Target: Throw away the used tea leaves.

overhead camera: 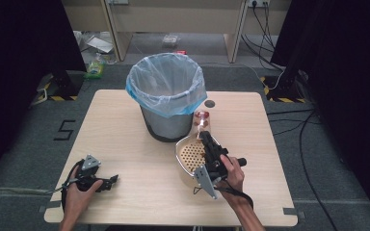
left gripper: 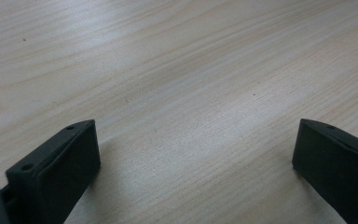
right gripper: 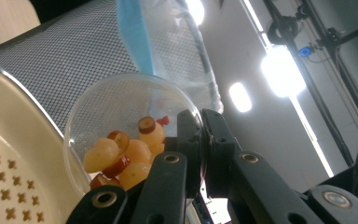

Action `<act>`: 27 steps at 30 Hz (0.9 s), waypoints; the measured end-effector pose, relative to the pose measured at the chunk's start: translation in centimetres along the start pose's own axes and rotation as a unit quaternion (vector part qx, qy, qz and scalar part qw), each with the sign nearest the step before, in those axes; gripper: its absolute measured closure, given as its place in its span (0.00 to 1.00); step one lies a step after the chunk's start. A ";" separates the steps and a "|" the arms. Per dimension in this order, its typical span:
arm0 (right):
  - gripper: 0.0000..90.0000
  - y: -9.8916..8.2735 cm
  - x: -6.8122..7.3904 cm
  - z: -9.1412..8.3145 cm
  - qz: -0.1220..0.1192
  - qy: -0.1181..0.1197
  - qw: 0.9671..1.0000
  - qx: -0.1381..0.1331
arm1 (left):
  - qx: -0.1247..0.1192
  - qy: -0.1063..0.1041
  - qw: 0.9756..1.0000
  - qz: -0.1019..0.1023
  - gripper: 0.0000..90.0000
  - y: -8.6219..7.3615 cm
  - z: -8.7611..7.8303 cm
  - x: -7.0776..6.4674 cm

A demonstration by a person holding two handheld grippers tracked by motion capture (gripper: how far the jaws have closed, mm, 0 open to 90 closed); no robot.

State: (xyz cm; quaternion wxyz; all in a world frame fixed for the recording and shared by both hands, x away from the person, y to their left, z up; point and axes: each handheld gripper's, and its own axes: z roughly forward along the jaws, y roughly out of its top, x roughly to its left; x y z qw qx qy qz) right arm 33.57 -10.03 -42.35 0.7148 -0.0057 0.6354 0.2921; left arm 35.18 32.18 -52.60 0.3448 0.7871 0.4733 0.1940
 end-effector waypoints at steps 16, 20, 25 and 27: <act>0.97 -0.3 -0.8 -0.1 -0.034 -0.030 0.999 -0.005 | 0.000 0.000 1.000 0.000 0.00 0.0 0.0 0.0; 0.97 0.0 -0.9 -0.5 -0.061 -0.044 0.997 -0.015 | 0.000 0.001 1.000 0.000 0.00 0.0 0.0 0.0; 0.97 0.0 -0.6 -0.4 -0.082 -0.046 0.995 -0.018 | 0.000 0.001 1.000 -0.001 0.00 0.0 0.0 0.0; 0.97 0.0 -0.6 -0.4 -0.082 -0.047 0.995 -0.016 | 0.000 0.000 1.000 -0.001 0.00 0.0 0.0 0.0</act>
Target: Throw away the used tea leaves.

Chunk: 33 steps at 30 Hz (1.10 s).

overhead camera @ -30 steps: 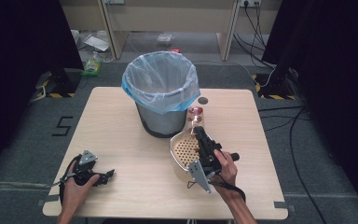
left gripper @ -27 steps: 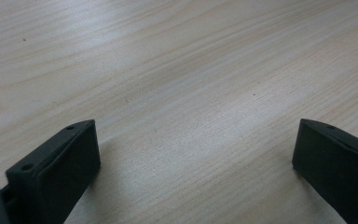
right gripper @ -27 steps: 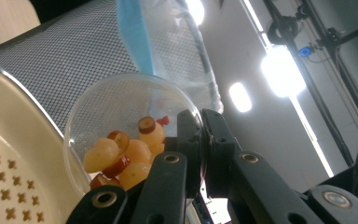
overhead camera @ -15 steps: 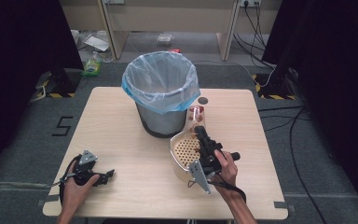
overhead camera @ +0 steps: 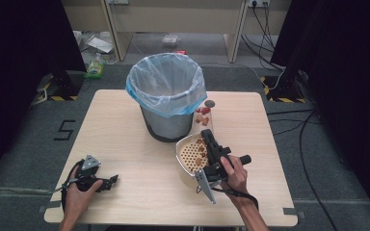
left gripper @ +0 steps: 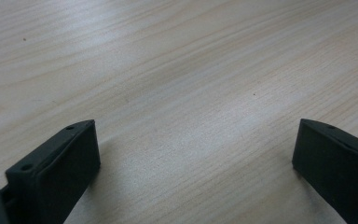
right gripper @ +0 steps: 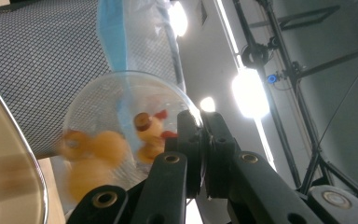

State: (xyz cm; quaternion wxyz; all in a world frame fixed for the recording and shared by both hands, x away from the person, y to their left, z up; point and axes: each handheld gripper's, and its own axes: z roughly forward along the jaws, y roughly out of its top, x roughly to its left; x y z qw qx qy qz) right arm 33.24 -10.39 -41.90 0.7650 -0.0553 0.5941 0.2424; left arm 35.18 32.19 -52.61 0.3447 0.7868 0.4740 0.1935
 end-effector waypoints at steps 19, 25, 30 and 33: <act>0.97 -2.0 -1.4 1.3 0.128 0.039 0.990 0.052 | -0.001 0.000 1.000 -0.001 0.00 0.0 0.0 0.0; 0.97 -4.7 -2.7 2.4 0.296 0.087 0.946 0.099 | 0.001 0.000 1.000 0.000 0.00 0.0 0.0 0.0; 0.97 -6.2 -3.3 3.3 0.389 0.115 0.906 0.123 | 0.001 0.000 1.000 0.000 0.00 0.0 0.0 0.0; 0.97 -6.9 -3.8 3.9 0.420 0.123 0.890 0.131 | 0.001 0.000 1.000 0.000 0.00 0.0 0.0 0.0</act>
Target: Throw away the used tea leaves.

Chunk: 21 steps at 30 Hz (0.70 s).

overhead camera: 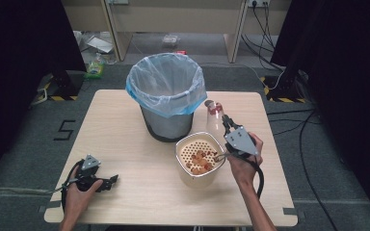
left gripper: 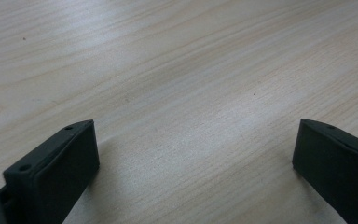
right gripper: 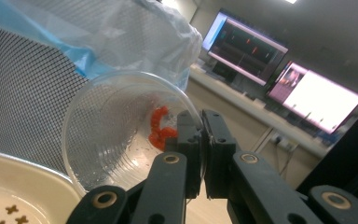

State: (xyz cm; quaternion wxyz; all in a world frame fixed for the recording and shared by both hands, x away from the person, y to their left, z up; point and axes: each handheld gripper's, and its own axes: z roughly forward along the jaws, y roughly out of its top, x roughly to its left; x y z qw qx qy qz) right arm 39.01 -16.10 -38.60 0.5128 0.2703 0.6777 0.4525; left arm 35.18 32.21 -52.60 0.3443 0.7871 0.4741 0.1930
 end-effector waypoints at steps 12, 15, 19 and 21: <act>0.97 0.5 -3.6 1.8 0.144 0.039 0.988 0.029 | 0.000 0.000 1.000 0.000 0.00 0.0 0.0 0.0; 0.97 0.9 -4.3 2.2 0.153 0.046 0.987 0.031 | 0.000 0.000 1.000 0.000 0.00 0.0 0.0 0.0; 0.97 1.4 -5.0 2.6 0.160 0.046 0.986 0.031 | 0.000 0.000 1.000 0.000 0.00 0.0 0.0 0.0; 0.97 2.1 -5.5 2.8 0.152 0.040 0.987 0.032 | 0.000 0.000 1.000 0.000 0.00 0.0 0.0 0.0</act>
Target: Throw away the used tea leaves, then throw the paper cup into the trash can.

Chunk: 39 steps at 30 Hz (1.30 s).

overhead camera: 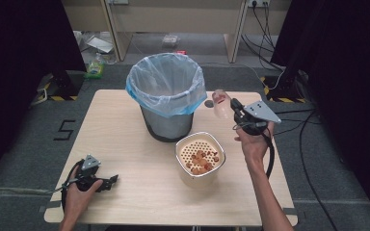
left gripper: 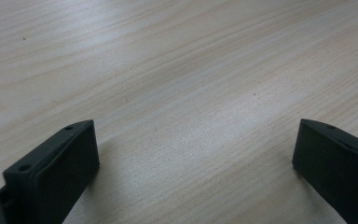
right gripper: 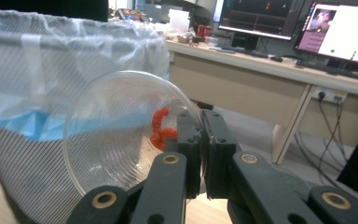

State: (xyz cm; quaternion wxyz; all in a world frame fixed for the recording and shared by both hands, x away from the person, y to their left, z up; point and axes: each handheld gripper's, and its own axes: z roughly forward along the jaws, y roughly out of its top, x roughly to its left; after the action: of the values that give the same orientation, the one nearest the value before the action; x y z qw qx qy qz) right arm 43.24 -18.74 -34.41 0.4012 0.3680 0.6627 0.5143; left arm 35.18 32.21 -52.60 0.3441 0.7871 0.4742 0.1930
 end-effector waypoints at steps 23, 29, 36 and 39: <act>0.97 7.3 -1.4 1.8 -0.021 -0.018 1.000 -0.015 | -0.001 0.000 1.000 0.000 0.00 0.0 0.0 0.0; 0.97 9.1 -0.5 2.5 -0.031 -0.009 0.999 -0.020 | -0.001 0.000 1.000 0.000 0.00 0.0 0.0 0.0; 0.97 11.4 2.2 5.0 -0.048 0.018 0.999 -0.014 | 0.000 0.000 1.000 0.000 0.00 0.0 0.0 0.0; 0.97 11.9 3.6 6.3 -0.055 0.032 0.998 -0.009 | 0.000 0.000 1.000 0.000 0.00 0.0 0.0 0.0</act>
State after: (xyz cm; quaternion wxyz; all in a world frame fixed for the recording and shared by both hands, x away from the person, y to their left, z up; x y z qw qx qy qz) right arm 48.39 -10.69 -24.24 0.4112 0.3107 0.6894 0.5090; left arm 35.17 32.20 -52.61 0.3445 0.7868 0.4742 0.1931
